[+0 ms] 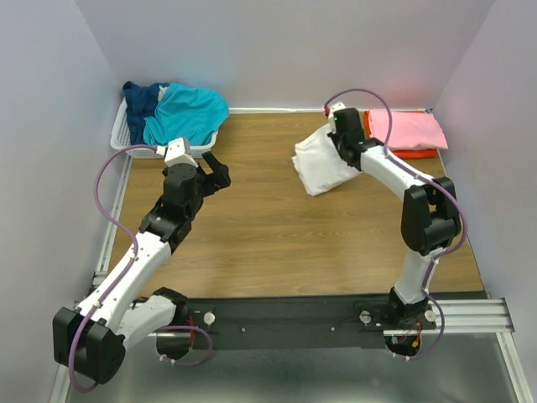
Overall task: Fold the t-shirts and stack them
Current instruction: Neatly place the folded tshirt to the corner
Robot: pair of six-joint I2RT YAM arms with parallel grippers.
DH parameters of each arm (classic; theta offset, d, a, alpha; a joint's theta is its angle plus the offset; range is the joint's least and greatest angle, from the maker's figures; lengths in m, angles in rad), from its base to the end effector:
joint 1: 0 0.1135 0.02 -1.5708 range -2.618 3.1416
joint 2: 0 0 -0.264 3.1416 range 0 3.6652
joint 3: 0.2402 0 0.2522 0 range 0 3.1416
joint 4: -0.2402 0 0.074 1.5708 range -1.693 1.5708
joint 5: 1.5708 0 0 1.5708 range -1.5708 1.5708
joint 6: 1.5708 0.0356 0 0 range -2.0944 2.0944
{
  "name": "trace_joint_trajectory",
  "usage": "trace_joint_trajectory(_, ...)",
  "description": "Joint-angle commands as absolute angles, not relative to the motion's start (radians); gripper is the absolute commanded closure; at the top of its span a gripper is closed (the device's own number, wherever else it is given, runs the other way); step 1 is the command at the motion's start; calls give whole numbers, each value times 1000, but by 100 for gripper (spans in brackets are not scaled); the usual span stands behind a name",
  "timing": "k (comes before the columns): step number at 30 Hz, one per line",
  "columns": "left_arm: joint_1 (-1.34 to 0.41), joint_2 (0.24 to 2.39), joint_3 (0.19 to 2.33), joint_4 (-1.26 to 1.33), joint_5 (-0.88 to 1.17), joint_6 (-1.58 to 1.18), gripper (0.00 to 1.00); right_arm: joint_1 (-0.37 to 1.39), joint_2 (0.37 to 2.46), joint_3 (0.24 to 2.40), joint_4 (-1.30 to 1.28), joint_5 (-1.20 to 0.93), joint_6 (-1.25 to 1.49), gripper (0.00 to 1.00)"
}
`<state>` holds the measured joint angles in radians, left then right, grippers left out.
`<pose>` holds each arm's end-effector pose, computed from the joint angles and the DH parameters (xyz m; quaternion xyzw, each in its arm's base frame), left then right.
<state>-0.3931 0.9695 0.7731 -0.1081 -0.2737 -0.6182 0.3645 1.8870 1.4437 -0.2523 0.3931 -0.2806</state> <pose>0.2124 -0.0776 0.3098 -0.1699 0.7845 -0.1877 0.5661 0.4077 0.1410 0.2450 -0.2031 0.8688 -0.1593 0.4227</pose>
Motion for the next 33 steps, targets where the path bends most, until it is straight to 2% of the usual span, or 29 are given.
trace_joint_trajectory(1,-394,963,775,-117,-350,-604,2,295,1908,1547,-262,486,-400,99)
trace_joint_trajectory(10,-394,982,793,-152,-419,-615,2,176,2005,1690,-261,463,-543,99)
trace_joint_trajectory(16,-394,1028,825,-173,-437,-634,2,121,2028,1788,-259,471,-542,99)
trace_joint_trajectory(33,-394,1115,887,-199,-440,-641,2,109,2077,1986,-259,460,-560,99)
